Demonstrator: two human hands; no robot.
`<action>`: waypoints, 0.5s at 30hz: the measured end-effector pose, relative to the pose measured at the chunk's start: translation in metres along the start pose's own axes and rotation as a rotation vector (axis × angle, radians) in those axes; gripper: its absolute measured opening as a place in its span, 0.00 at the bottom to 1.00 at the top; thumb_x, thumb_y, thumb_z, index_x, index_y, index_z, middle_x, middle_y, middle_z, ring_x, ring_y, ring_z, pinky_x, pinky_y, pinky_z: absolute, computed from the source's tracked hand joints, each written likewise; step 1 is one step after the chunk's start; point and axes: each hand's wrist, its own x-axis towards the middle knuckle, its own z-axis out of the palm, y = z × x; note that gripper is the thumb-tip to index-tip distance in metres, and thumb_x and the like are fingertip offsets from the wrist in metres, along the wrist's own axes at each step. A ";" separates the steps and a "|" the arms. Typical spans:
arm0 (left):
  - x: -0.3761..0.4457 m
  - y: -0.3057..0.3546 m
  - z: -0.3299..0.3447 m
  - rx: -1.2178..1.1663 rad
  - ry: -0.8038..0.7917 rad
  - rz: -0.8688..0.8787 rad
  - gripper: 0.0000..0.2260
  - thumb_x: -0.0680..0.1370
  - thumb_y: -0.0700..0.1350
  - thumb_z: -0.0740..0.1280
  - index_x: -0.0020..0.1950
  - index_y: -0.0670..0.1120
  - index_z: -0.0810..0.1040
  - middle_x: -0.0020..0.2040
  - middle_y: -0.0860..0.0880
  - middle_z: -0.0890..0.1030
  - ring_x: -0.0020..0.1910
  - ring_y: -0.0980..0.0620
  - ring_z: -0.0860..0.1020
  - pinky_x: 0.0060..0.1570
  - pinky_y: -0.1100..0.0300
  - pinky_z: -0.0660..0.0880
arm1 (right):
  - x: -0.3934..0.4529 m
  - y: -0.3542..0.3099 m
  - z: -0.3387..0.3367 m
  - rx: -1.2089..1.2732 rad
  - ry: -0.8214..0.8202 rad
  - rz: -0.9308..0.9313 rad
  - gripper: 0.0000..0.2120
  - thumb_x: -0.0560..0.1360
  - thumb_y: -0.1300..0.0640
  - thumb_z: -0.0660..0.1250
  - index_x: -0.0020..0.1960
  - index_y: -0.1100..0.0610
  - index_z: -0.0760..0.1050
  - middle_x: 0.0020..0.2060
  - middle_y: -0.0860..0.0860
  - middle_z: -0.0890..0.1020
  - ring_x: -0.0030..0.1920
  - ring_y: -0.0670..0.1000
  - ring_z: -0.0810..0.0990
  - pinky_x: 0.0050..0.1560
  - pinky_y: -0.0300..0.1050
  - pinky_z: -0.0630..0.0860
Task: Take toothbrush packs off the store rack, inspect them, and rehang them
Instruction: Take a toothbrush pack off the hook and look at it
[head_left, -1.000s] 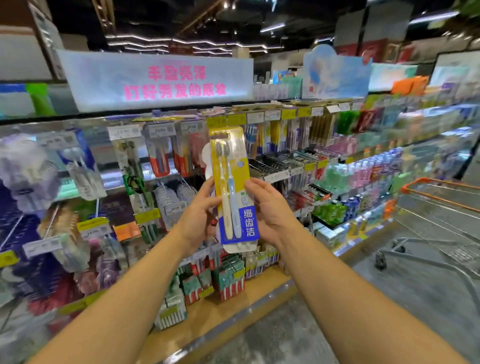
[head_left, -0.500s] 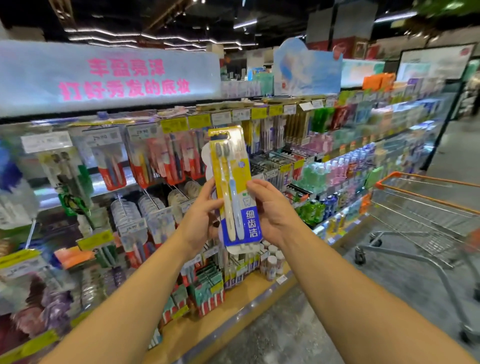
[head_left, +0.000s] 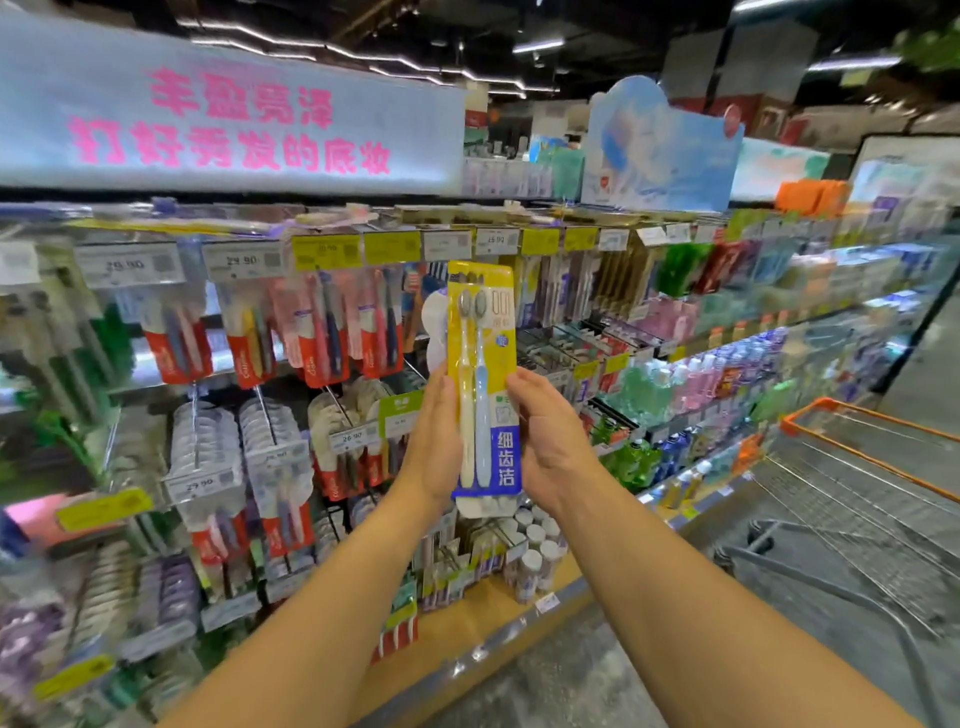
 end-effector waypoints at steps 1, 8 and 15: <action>0.005 -0.003 0.005 0.014 0.006 0.006 0.19 0.88 0.53 0.47 0.76 0.54 0.69 0.69 0.54 0.76 0.69 0.59 0.74 0.73 0.53 0.69 | 0.006 -0.002 -0.004 -0.006 -0.002 -0.003 0.14 0.81 0.61 0.67 0.66 0.62 0.75 0.53 0.61 0.86 0.47 0.58 0.86 0.56 0.61 0.81; 0.037 -0.027 0.045 -0.028 0.013 -0.067 0.13 0.86 0.56 0.54 0.70 0.65 0.69 0.70 0.54 0.77 0.69 0.52 0.77 0.70 0.43 0.73 | 0.040 -0.021 -0.042 -0.132 -0.090 -0.038 0.12 0.78 0.57 0.73 0.58 0.59 0.76 0.49 0.58 0.86 0.45 0.59 0.87 0.49 0.57 0.84; 0.055 -0.041 0.108 -0.014 0.130 -0.040 0.15 0.86 0.55 0.55 0.71 0.57 0.72 0.64 0.55 0.81 0.59 0.60 0.82 0.57 0.58 0.79 | 0.073 -0.063 -0.095 -0.159 -0.168 -0.014 0.09 0.78 0.62 0.71 0.57 0.62 0.80 0.50 0.62 0.87 0.45 0.59 0.87 0.47 0.56 0.85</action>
